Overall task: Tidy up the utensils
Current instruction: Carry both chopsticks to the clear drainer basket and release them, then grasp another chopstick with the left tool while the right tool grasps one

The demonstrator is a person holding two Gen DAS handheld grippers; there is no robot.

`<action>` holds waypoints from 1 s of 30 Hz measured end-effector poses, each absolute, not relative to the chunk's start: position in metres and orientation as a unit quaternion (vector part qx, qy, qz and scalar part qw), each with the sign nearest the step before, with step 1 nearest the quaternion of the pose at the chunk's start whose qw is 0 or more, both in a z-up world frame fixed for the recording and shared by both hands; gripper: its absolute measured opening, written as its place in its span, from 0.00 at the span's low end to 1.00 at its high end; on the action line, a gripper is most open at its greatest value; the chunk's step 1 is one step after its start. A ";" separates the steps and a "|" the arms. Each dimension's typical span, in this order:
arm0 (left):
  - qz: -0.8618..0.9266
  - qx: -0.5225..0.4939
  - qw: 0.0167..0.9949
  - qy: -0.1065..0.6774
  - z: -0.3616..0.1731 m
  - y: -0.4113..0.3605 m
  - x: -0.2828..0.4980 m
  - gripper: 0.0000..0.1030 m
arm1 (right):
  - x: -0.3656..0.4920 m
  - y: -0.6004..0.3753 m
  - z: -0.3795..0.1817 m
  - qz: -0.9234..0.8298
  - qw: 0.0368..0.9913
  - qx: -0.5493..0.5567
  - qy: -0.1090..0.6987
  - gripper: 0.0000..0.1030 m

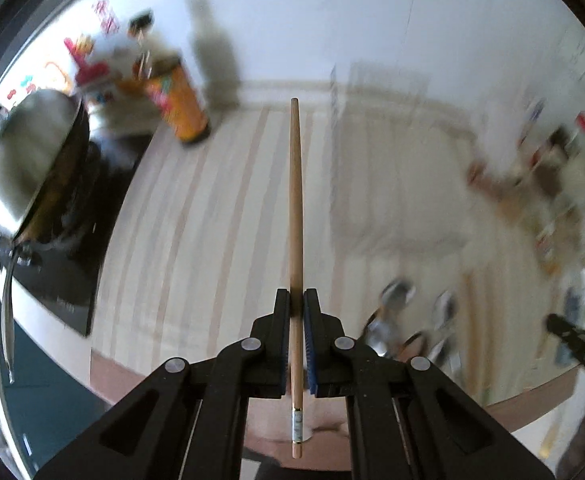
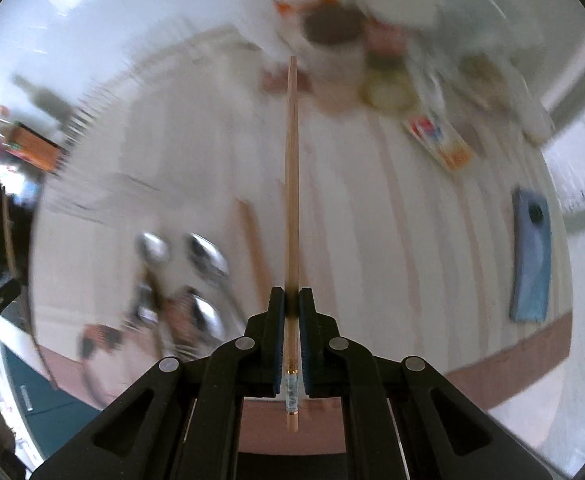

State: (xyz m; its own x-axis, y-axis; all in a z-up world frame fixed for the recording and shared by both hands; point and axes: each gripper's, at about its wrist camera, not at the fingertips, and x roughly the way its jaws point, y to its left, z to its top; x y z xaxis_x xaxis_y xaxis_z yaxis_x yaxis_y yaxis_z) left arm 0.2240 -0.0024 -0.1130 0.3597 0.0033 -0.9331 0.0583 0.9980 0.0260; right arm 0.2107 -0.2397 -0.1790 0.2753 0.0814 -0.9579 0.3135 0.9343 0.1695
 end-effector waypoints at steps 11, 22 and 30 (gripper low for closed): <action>-0.084 -0.029 0.813 0.576 -0.084 -0.037 0.345 0.04 | 0.332 -0.189 -0.111 0.046 0.807 0.181 0.561 0.07; -0.092 -0.031 0.751 0.654 -0.161 -0.045 0.423 0.04 | 0.428 -0.175 -0.172 0.037 0.768 0.184 0.612 0.07; -0.070 -0.011 0.750 0.658 -0.163 -0.040 0.411 0.12 | 0.431 -0.173 -0.212 0.045 0.729 0.170 0.662 0.13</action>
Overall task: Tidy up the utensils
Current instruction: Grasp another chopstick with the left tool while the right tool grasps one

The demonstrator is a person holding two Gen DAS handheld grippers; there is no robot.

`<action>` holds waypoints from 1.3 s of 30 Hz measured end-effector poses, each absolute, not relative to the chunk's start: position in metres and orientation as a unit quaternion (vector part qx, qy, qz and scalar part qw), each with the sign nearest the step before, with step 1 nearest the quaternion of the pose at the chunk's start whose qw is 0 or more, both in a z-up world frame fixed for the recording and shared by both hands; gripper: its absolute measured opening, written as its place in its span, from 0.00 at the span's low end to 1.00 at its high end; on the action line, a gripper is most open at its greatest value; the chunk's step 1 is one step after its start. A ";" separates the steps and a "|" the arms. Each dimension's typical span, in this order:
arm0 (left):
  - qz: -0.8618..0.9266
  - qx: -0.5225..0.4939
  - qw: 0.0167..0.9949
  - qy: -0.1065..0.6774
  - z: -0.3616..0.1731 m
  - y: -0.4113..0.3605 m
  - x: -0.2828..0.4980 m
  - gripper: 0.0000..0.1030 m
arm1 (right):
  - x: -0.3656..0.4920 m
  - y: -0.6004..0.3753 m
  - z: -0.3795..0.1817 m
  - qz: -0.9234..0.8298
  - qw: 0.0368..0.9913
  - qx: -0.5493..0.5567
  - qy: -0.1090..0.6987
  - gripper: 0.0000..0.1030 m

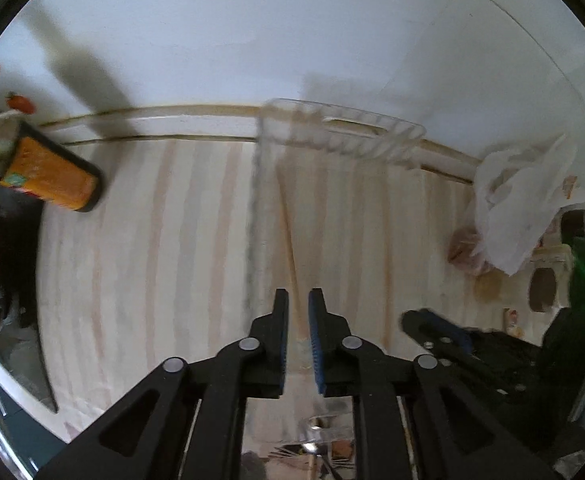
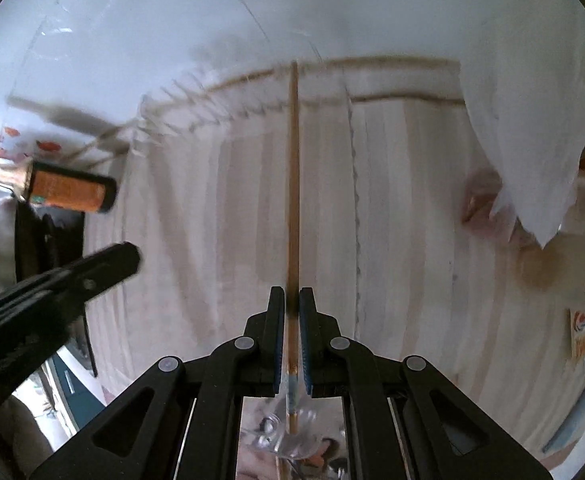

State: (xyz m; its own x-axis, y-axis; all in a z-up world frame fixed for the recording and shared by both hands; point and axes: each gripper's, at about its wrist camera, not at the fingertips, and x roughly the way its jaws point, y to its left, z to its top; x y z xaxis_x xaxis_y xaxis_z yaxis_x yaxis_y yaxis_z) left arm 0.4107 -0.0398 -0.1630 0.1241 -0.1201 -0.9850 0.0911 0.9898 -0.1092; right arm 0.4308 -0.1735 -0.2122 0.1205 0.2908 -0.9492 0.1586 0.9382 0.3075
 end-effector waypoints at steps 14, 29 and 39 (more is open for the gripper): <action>0.019 0.015 0.858 0.513 -0.102 0.003 0.337 1.00 | 0.360 -0.218 -0.143 -0.021 0.819 0.138 0.557 0.70; -0.033 0.065 0.742 0.667 -0.234 -0.019 0.207 0.81 | 0.238 -0.258 -0.206 -0.068 0.780 0.155 0.603 0.25; -0.085 0.053 0.677 0.729 -0.299 -0.047 0.173 0.52 | 0.202 -0.269 -0.280 -0.068 0.715 0.181 0.672 0.25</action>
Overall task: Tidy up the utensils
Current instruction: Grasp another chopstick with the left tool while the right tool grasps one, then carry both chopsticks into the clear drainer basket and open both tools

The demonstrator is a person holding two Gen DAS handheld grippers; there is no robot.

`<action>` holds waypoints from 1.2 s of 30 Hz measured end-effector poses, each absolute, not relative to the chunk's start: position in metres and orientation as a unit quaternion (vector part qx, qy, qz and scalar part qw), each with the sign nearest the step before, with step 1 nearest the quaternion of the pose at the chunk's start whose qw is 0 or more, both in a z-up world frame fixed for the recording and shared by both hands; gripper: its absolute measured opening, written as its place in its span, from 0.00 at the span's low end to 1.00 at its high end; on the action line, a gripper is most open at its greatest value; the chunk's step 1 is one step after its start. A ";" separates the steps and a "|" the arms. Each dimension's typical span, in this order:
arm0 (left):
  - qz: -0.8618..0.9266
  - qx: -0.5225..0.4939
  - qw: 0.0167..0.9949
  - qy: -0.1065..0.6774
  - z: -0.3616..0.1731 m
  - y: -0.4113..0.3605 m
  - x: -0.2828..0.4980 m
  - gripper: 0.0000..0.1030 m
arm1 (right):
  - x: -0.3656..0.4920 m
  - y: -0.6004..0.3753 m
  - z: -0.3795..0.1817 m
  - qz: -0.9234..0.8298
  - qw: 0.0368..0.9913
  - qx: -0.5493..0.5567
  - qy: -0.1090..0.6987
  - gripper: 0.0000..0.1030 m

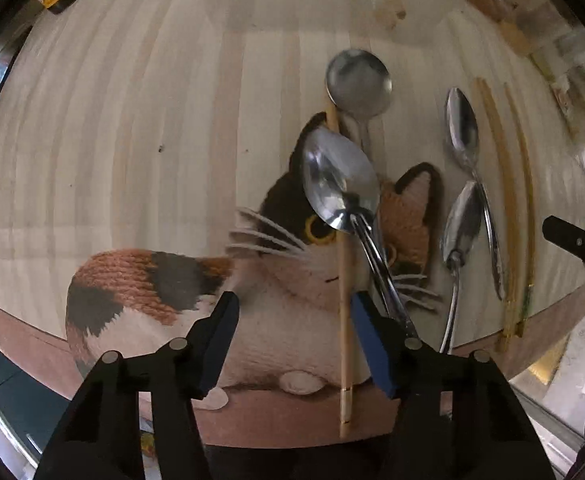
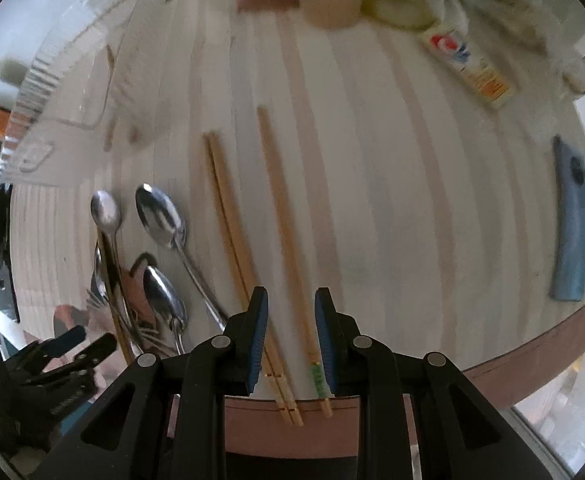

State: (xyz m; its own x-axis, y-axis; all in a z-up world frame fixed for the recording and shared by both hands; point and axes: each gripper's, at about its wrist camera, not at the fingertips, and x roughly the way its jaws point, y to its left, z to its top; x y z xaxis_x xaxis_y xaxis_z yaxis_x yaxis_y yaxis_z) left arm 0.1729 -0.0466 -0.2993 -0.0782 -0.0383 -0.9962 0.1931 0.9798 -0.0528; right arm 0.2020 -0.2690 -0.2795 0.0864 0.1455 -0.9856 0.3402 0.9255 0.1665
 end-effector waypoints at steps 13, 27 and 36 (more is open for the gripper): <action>-0.043 0.050 0.694 0.717 -0.291 -0.011 0.177 0.05 | 0.210 -0.256 -0.310 -0.093 0.715 0.138 0.680 0.24; -0.056 -0.083 0.716 0.691 -0.242 0.023 0.203 0.04 | 0.220 -0.252 -0.303 -0.101 0.711 0.187 0.670 0.07; -0.057 -0.037 0.741 0.668 -0.230 0.003 0.189 0.04 | 0.209 -0.234 -0.276 -0.089 0.730 0.183 0.652 0.07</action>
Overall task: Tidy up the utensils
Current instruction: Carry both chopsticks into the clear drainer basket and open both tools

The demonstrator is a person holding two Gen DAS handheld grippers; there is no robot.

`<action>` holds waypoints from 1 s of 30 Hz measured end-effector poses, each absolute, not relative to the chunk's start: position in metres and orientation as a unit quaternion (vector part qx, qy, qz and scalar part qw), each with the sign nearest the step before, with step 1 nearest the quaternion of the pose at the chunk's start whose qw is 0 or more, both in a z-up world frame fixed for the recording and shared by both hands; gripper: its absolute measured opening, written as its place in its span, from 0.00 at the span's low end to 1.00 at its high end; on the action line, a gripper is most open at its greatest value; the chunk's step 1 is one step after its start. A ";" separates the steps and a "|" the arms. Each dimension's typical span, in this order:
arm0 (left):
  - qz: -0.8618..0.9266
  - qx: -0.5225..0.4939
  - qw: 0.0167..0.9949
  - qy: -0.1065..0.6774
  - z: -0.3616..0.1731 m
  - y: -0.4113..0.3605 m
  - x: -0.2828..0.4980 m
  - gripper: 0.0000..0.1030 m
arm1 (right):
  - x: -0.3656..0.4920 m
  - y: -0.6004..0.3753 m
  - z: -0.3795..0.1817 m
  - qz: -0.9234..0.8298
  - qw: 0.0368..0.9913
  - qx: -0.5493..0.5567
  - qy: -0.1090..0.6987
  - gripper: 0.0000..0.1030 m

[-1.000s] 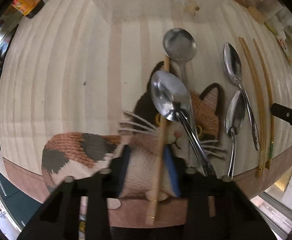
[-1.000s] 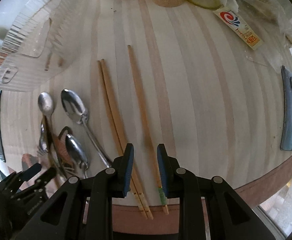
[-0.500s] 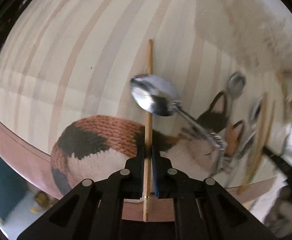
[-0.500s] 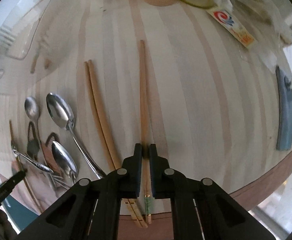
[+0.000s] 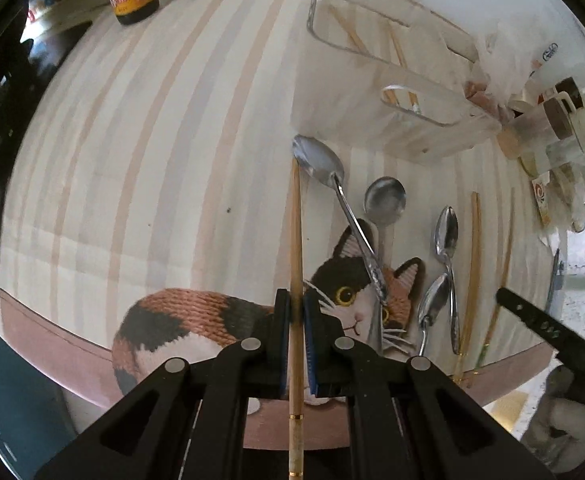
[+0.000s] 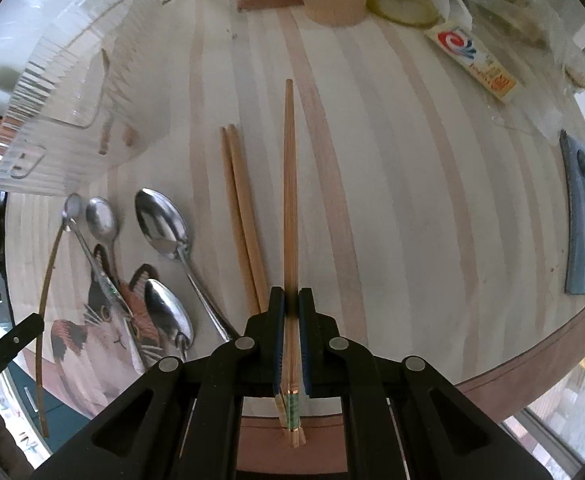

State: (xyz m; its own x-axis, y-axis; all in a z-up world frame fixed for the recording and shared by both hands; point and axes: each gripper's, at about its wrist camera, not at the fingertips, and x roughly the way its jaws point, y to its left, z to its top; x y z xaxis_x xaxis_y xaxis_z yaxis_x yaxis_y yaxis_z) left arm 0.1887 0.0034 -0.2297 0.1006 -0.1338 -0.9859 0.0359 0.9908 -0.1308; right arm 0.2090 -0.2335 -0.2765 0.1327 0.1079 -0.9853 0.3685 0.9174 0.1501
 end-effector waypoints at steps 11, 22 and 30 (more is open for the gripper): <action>-0.020 -0.016 0.792 0.610 -0.178 0.020 0.187 0.04 | 0.203 -0.245 -0.220 -0.059 0.764 0.196 0.612 0.07; -0.049 -0.082 0.836 0.541 -0.091 0.014 0.247 0.04 | 0.264 -0.217 -0.155 0.020 0.790 0.210 0.576 0.07; -0.092 -0.114 0.817 0.557 -0.091 -0.017 0.352 0.04 | 0.360 -0.197 -0.140 0.052 0.788 0.208 0.577 0.07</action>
